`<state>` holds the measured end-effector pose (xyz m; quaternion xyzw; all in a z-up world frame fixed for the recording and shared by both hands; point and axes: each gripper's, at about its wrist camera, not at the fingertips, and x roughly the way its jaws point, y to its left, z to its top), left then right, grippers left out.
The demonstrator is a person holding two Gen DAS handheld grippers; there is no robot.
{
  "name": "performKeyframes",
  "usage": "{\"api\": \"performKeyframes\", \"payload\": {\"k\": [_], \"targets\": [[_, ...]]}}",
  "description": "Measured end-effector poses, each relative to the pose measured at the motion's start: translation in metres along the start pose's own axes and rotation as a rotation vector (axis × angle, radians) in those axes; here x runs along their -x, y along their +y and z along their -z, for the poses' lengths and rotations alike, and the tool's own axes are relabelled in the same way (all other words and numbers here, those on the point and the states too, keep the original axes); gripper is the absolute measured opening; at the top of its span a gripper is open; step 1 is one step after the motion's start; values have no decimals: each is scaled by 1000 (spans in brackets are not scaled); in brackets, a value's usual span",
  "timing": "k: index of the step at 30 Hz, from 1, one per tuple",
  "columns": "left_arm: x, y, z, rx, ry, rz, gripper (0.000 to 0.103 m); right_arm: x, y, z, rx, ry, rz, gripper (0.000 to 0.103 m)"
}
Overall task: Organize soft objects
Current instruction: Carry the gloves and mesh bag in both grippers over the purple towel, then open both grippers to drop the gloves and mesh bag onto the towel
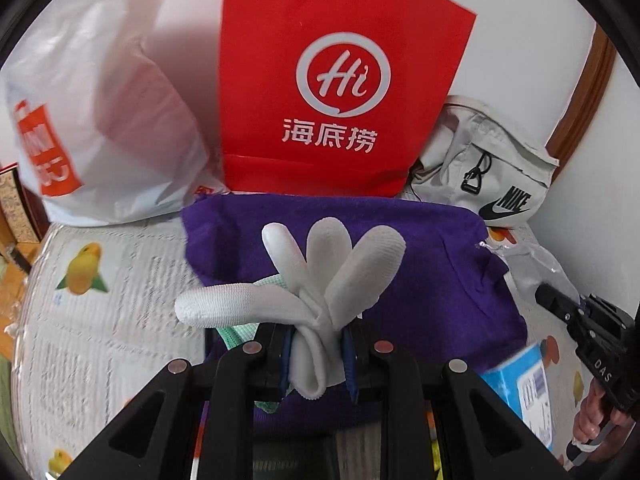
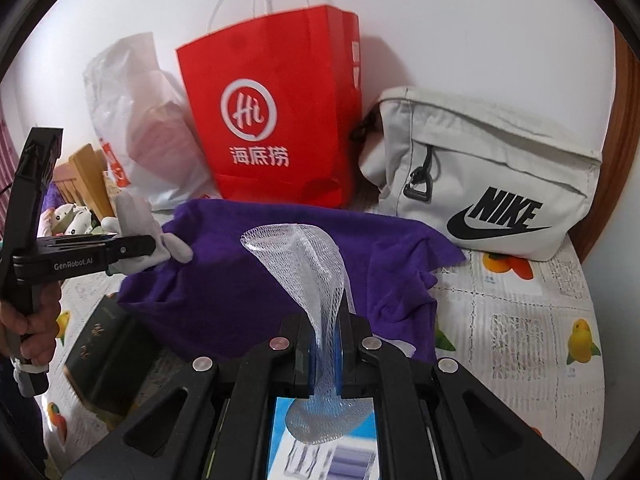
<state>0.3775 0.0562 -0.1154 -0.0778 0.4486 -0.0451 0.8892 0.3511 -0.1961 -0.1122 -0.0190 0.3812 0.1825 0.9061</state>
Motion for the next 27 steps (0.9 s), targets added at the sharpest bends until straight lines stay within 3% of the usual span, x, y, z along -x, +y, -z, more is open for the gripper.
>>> {"api": "performKeyframes", "payload": {"k": [8, 24, 26, 27], "targets": [[-37, 1, -20, 25, 61, 13, 19, -40, -3, -2, 27, 91, -9, 6], [-71, 9, -28, 47, 125, 17, 23, -74, -5, -13, 36, 156, 12, 11], [-72, 9, -28, 49, 130, 20, 27, -76, -3, -12, 41, 162, 6, 18], [-72, 8, -27, 45, 131, 19, 34, -77, -3, -12, 46, 168, 5, 27]]}}
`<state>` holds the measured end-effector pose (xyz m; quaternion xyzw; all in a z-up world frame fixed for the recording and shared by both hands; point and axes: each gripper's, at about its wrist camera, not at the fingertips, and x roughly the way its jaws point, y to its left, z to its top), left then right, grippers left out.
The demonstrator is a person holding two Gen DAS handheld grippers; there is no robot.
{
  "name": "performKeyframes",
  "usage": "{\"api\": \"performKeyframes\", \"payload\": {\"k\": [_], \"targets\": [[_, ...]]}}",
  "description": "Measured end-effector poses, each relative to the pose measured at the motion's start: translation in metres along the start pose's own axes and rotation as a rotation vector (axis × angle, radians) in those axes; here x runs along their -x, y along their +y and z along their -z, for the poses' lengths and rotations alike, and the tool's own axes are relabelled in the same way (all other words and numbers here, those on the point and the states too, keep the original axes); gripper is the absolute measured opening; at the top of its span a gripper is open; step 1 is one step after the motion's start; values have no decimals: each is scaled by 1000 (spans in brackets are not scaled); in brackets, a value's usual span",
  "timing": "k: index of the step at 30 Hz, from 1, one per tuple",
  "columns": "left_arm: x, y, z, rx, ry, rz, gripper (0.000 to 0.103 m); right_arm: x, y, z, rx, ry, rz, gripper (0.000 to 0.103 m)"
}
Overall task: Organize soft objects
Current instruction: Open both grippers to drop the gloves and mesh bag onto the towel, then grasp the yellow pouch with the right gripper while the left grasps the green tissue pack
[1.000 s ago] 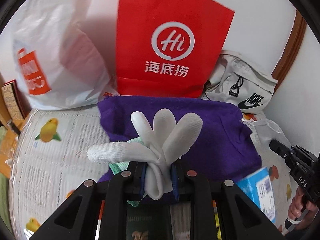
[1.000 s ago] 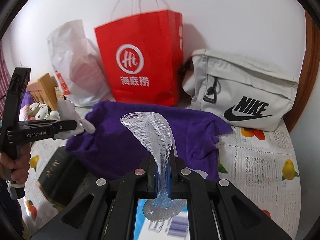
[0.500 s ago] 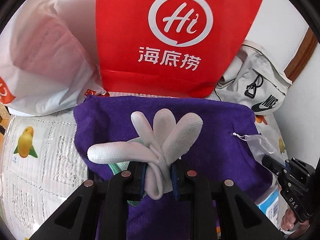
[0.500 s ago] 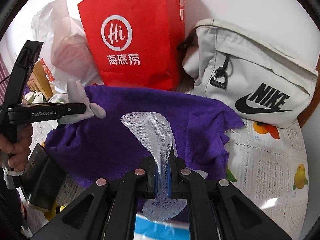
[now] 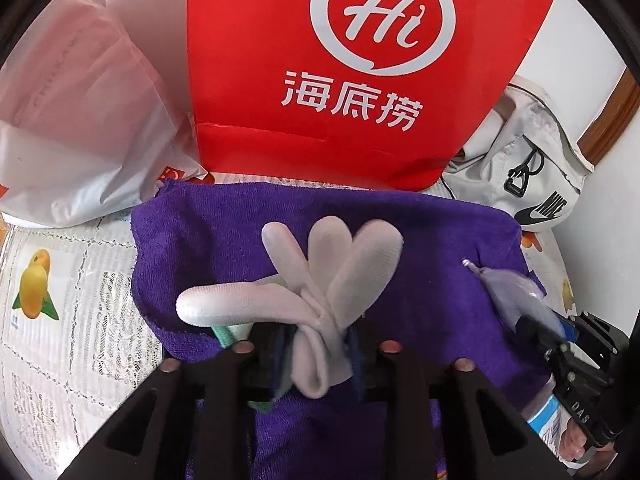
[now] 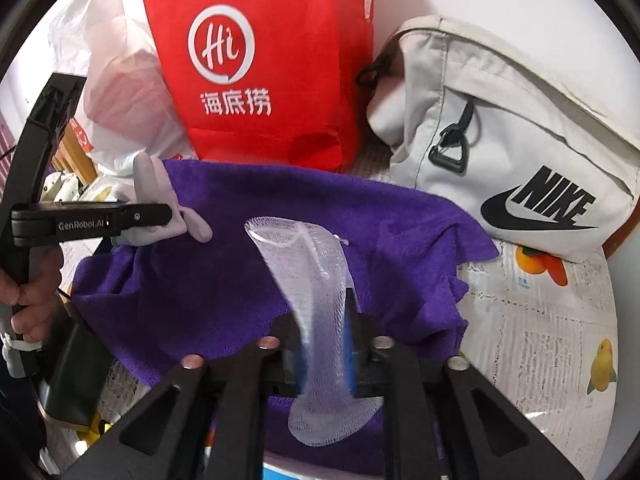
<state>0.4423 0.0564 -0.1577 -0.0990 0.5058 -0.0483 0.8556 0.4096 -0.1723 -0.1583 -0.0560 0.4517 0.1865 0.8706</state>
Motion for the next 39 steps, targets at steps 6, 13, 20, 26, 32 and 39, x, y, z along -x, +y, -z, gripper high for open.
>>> {"api": "performKeyframes", "payload": {"k": [6, 13, 20, 26, 32, 39], "targets": [[7, -10, 1, -44, -22, -35, 64, 3, 2, 1, 2, -19, -20, 65], [30, -10, 9, -46, -44, -63, 66, 26, 3, 8, -43, -55, -36, 72], [76, -6, 34, -33, -108, -78, 66, 65, 10, 28, -93, -108, -43, 73], [118, -7, 69, -39, -131, -54, 66, 98, 34, 58, -79, -122, -101, 73], [144, 1, 105, -36, -141, -68, 66, 118, 70, 94, -19, -102, -126, 73], [156, 19, 141, -20, -148, -83, 66, 111, 103, 125, 53, -62, -98, 67]]}}
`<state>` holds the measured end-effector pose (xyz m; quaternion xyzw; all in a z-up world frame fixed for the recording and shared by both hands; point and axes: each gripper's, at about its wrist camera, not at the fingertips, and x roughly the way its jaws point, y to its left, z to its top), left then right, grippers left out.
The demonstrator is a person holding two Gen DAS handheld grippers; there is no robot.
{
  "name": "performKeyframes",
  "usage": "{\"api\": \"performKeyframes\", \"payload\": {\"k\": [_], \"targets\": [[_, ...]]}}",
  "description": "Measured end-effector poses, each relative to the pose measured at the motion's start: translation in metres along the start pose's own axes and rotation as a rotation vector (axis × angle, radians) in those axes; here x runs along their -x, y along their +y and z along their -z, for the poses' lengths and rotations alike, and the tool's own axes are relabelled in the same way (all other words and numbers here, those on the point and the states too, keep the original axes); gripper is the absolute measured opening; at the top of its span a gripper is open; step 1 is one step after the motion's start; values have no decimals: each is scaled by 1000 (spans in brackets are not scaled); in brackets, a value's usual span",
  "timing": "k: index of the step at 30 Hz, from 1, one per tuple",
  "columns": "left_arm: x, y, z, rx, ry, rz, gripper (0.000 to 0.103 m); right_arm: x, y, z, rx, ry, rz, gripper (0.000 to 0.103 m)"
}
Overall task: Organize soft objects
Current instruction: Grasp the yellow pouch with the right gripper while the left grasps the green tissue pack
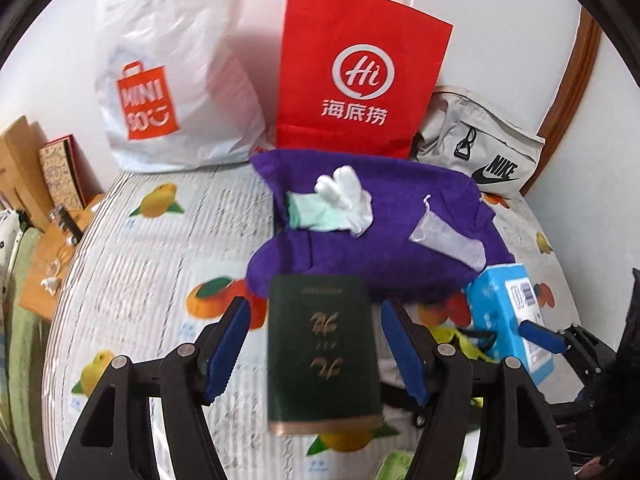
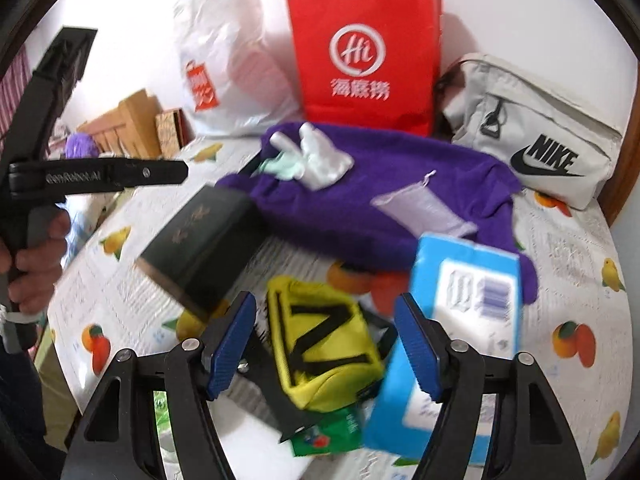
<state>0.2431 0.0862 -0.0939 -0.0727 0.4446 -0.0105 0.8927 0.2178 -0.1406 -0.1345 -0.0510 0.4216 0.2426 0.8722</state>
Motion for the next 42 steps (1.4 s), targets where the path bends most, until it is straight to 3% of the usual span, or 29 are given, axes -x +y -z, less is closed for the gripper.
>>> {"api": "performKeyframes", "payload": {"k": [12, 14, 16, 18, 24, 30, 37, 42], "targets": [[12, 20, 39, 17, -1, 0, 66, -46, 37, 21, 175, 114, 147, 61], [12, 24, 44, 19, 4, 9, 66, -51, 38, 21, 181, 123, 171, 44], [10, 26, 47, 24, 13, 8, 66, -51, 36, 20, 156, 129, 137, 23], [10, 30, 49, 29, 17, 8, 66, -44, 37, 18, 152, 110, 129, 19], [16, 30, 54, 43, 18, 14, 66, -9, 36, 12, 88, 27, 36, 16], [25, 17, 69, 21, 39, 28, 66, 24, 28, 11, 8, -43, -3, 15], [33, -2, 99, 18, 85, 119, 67, 68, 24, 28, -46, -108, -29, 15], [29, -21, 123, -2, 114, 209, 79, 97, 24, 52, -75, -129, -47, 15]]}}
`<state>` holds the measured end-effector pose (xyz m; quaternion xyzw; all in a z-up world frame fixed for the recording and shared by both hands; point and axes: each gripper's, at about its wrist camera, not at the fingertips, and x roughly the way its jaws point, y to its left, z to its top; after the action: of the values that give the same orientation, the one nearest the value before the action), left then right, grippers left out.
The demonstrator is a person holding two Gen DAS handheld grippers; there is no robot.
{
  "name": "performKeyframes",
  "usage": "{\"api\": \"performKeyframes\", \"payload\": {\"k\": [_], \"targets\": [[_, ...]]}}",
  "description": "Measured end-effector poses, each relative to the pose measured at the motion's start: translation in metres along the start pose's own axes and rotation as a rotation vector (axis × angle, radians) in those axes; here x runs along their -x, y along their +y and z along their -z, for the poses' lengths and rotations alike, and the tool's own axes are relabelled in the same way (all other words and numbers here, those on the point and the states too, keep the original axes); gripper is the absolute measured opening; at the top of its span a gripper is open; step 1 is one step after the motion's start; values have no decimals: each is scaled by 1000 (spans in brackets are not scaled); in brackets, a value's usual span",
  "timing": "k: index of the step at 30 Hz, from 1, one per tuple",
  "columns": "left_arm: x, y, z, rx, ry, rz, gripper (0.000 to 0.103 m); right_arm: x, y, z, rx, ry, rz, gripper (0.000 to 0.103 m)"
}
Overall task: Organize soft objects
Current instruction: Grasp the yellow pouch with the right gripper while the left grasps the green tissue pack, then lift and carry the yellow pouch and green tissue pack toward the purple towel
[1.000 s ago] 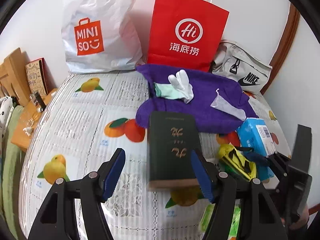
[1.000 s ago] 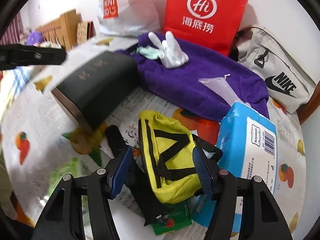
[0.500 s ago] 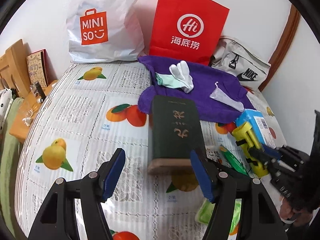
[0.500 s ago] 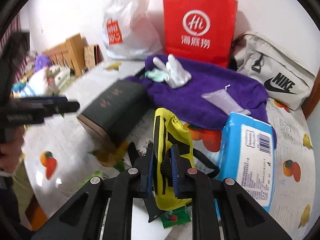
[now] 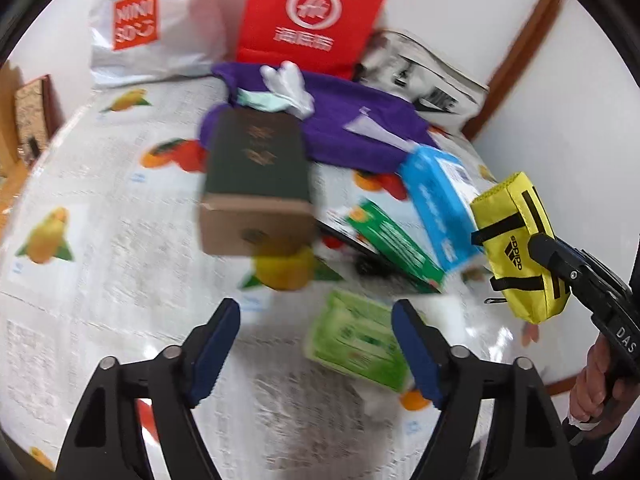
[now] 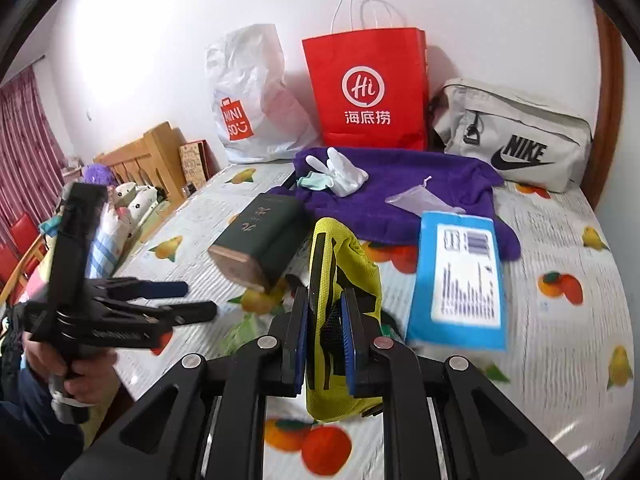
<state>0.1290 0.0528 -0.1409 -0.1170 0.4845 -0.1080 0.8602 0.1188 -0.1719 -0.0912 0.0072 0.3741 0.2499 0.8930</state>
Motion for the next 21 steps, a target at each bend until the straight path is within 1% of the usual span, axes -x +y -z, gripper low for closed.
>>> {"api": "performKeyframes", "payload": {"k": [5, 9, 11, 14, 18, 21], "targets": [[-17, -9, 13, 6, 42, 62, 79, 17, -4, 25, -2, 19, 20, 15], [-27, -13, 16, -12, 60, 87, 81, 19, -18, 45, -11, 55, 76, 15], [-33, -14, 16, -15, 66, 97, 82, 13, -28, 57, -21, 88, 107, 15], [-42, -13, 14, -8, 71, 126, 84, 1, -33, 68, -22, 130, 124, 15], [-48, -15, 11, -15, 75, 141, 84, -10, -33, 76, 0, 156, 133, 16], [-47, -20, 8, -60, 66, 135, 84, -15, -37, 76, -14, 161, 123, 18]]}}
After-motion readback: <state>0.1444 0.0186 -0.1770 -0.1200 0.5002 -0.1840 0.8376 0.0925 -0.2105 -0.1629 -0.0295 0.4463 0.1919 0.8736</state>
